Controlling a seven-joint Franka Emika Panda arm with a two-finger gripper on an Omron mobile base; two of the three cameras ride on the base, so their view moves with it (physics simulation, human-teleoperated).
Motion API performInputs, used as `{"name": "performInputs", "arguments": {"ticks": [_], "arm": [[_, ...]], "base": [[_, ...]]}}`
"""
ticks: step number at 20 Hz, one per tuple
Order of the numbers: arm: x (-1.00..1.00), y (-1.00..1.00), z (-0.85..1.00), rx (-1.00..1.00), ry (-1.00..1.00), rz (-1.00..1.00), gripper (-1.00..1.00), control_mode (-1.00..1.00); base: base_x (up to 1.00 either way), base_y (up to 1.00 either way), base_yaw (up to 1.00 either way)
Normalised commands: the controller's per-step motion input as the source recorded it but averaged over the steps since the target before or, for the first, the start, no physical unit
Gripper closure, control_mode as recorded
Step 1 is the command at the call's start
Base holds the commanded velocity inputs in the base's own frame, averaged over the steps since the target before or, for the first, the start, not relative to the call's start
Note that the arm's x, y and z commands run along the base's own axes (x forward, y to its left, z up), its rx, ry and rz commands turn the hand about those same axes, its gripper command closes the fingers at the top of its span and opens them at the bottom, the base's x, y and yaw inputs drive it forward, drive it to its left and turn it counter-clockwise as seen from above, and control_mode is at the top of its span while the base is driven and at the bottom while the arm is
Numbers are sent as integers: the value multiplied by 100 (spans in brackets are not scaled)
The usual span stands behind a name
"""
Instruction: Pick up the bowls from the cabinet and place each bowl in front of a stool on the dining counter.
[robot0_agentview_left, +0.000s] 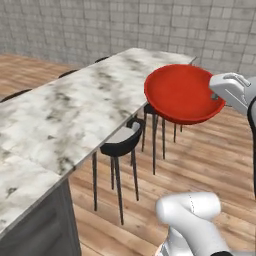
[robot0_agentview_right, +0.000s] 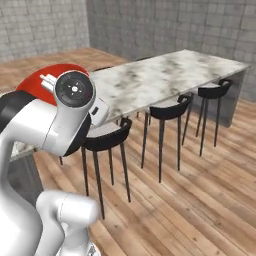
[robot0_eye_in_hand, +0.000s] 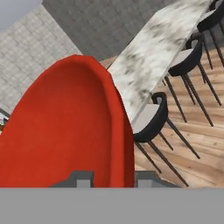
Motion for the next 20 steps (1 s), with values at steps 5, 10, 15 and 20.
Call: {"name": "performInputs", "arguments": {"ticks": [5, 10, 15, 20], "arm": [[0, 0, 0, 0, 0, 0, 100, 100], [0, 0, 0, 0, 0, 0, 100, 100], [0, 0, 0, 0, 0, 0, 100, 100], [0, 0, 0, 0, 0, 0, 100, 100]], "base": [[47, -67, 36], [48, -8, 34], [58, -7, 36], [35, -64, 38]]}}
